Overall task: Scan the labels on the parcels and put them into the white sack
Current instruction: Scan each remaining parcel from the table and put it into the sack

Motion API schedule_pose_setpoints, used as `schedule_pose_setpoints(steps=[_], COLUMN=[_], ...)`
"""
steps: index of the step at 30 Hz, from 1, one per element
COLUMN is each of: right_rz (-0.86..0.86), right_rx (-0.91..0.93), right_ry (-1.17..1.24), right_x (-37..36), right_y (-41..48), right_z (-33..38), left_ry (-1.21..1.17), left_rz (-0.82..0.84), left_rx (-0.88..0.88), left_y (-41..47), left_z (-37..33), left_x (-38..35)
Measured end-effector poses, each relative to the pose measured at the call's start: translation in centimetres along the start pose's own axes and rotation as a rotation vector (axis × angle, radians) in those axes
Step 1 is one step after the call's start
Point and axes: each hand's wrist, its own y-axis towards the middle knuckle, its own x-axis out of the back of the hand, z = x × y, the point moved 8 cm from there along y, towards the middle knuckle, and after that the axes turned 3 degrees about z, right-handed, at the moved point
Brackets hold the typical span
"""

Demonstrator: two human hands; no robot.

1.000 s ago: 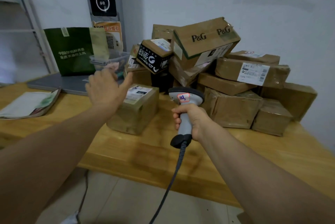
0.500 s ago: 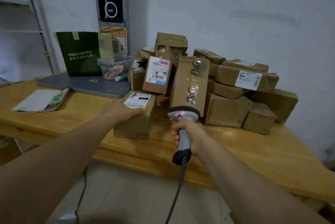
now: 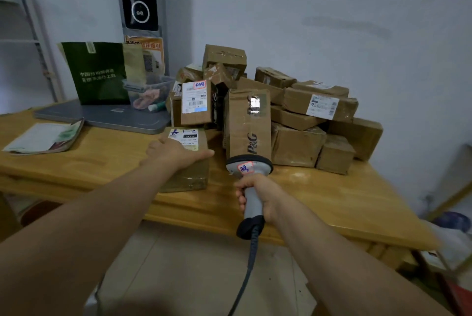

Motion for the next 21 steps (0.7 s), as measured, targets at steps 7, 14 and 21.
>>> schedule_pose_setpoints(steps=[7, 14, 21], right_rz=[-0.021, -0.021, -0.104], right_rx=[0.010, 0.011, 0.074], right_ry=[-0.025, -0.028, -0.056], right_x=[0.5, -0.4, -1.0], right_y=[-1.1, -1.7, -2.8], right_z=[-0.4, -1.0, -1.3], left_ry=[0.187, 0.289, 0.218], left_rz=[0.061, 0.210, 0.326], left_rx=[-0.063, -0.098, -0.209], left_y=[-1.3, -3.5, -6.9], left_z=[-0.6, 2.1, 2.7], left_x=[-0.2, 1.6, 3.1])
